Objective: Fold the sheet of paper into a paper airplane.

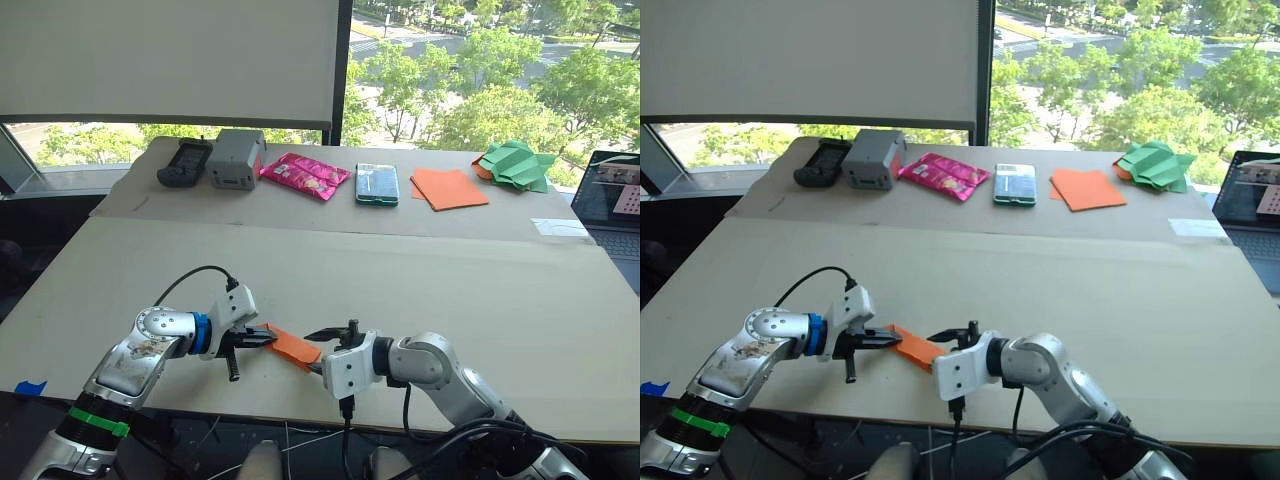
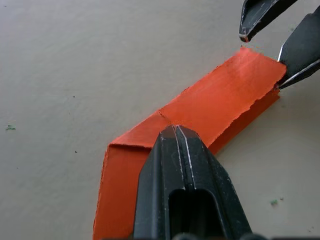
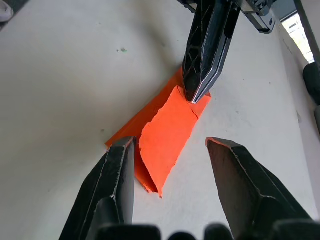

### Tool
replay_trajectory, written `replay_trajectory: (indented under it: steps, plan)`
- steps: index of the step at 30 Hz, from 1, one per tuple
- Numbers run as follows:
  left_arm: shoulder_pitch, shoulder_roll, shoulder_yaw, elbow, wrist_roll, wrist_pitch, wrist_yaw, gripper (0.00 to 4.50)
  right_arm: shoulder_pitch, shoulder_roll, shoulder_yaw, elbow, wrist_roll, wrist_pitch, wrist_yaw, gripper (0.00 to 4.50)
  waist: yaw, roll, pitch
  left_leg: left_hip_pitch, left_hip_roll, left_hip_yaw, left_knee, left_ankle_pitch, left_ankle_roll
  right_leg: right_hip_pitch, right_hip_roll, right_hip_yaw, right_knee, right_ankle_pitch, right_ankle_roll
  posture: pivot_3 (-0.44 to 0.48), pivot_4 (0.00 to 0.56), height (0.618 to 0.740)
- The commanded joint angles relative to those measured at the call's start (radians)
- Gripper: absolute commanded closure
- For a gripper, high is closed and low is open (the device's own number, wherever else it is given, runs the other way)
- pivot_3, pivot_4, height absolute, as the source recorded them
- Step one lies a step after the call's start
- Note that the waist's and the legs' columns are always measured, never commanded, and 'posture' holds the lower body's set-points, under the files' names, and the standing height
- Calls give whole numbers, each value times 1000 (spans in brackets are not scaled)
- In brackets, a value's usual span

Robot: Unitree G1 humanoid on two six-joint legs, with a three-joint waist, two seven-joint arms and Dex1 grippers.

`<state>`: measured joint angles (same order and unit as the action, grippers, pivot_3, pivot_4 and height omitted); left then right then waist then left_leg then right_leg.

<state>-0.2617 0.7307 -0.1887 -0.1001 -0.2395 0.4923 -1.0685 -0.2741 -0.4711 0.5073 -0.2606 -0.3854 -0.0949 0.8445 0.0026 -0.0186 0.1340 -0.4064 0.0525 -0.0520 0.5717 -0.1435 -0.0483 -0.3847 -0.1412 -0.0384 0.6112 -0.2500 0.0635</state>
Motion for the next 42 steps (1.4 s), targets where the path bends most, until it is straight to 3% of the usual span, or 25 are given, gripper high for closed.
replay_trajectory:
  steps: [1, 6, 11, 14, 19, 29, 42]
  plan:
    - [7, -5, -6, 17, 16, -31, 5, 4500, -15, 23, -49, -98, 102, 122, 46, 1915, 3, 0, 0, 0, 0, 0, 0, 0, 0, 0, 0, 0, 0, 0, 0, 0, 150, 702]
    - [21, -10, -13, 28, 27, -42, 9, 4500, -51, 132, -97, -158, 238, 404, 52, 1915, 3, 1, 0, 0, 0, 0, 0, 0, 0, -1, 0, 0, 1, 0, 0, 0, 150, 702]
    - [27, -21, -18, 33, 29, -44, 20, 4500, -126, 214, -55, -64, 215, 561, -14, 1915, 7, 2, -1, 0, 0, 0, 0, 0, 0, -1, 0, 0, 0, 0, 0, 0, 150, 702]
    - [30, -26, -20, 26, 26, -39, 27, 4500, -131, 220, -23, -19, 202, 570, -33, 2705, 10, 2, -1, 0, 0, 0, 0, 0, 0, -1, 0, 0, 0, 0, 0, 0, 150, 702]
    - [36, -30, -17, 19, 22, -32, 37, 4500, -137, 212, 21, 19, 185, 588, -50, 4397, 9, 3, -1, -1, 0, 0, 0, 0, 0, -1, 0, 0, 1, 0, 0, 0, 150, 702]
    - [45, -34, -17, 10, 18, -28, 47, 4500, -160, 223, 68, 98, 163, 648, -87, 4453, 8, 4, -1, 0, 0, 0, 0, 0, 0, -1, 0, 0, 1, 0, 0, 0, 150, 702]
    - [43, -31, -23, 13, 29, -32, 52, 4500, -136, 138, 190, 148, 129, 778, -34, 4453, 8, 11, -12, 0, 0, 0, 0, 0, 0, -1, 0, 0, 0, 0, 0, 0, 150, 702]
